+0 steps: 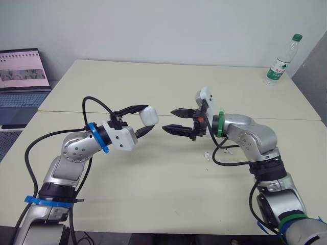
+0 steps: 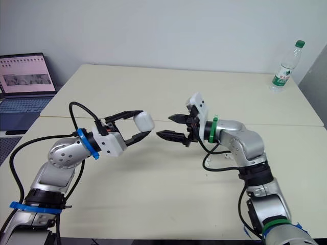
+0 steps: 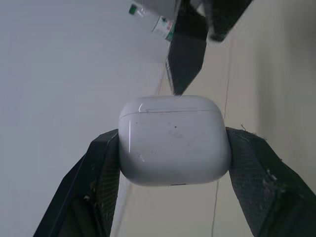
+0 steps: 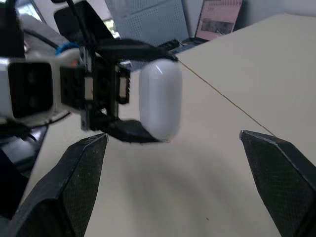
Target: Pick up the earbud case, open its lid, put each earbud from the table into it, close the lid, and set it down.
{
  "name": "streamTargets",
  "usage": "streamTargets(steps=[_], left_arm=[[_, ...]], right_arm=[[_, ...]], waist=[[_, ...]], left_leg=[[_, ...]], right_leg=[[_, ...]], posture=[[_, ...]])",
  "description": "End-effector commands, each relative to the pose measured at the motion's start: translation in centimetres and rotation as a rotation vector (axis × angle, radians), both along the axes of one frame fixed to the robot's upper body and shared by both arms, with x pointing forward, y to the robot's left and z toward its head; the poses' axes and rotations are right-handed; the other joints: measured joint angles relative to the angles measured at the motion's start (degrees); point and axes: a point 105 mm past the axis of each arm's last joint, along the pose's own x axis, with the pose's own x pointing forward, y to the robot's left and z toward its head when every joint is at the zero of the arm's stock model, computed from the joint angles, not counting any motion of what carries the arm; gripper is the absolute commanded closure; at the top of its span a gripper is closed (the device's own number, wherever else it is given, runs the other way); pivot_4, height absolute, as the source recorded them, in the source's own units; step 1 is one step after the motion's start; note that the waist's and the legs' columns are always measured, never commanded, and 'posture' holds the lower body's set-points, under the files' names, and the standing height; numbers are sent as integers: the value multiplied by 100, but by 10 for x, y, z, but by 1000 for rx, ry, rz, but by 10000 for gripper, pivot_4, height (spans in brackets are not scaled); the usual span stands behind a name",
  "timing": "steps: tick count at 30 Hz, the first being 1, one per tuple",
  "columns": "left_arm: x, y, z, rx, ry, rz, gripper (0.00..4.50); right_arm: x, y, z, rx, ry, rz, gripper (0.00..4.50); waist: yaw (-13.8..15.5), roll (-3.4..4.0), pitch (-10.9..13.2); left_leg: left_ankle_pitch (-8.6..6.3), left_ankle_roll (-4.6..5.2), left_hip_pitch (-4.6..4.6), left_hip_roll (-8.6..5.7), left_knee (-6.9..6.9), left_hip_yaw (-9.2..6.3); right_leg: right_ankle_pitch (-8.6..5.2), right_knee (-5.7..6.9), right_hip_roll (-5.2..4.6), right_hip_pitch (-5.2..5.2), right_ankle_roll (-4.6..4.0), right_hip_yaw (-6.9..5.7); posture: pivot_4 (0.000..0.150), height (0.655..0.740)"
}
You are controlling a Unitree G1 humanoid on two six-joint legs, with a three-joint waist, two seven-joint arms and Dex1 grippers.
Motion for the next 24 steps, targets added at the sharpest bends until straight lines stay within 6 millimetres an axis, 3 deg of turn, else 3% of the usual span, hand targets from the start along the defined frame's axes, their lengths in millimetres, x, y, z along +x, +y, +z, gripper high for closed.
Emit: streamTargets(steps=[1,15,18,24], left_arm=[[-6,-11,8,28,-93,-74,17211],[-4,-19,17,28,-169,-115,17211],[-5,-21,17,31,-173,-127,17211],[-5,-23,17,29,-175,-136,17211]], right_arm=[[-4,7,14,23,-25,13,0],[1,15,6,10,43,-10,0],[2,14,9,32,65,-15,6327],[2,13,11,49,91,-13,28338]], waist=[[2,0,0],[1,0,0],[0,0,0],[1,0,0]], left_leg=[[0,0,-1,-2,1,0],[1,1,0,-2,3,-3],[1,1,0,-2,3,-3],[1,1,0,-2,3,-3]], right_leg=[[1,0,-2,0,2,0],[2,2,-1,1,4,-6],[2,3,-1,1,4,-5],[2,3,-1,1,4,-6]], posture=[[1500,7400],[1500,7400],[1500,7400],[1500,7400]])
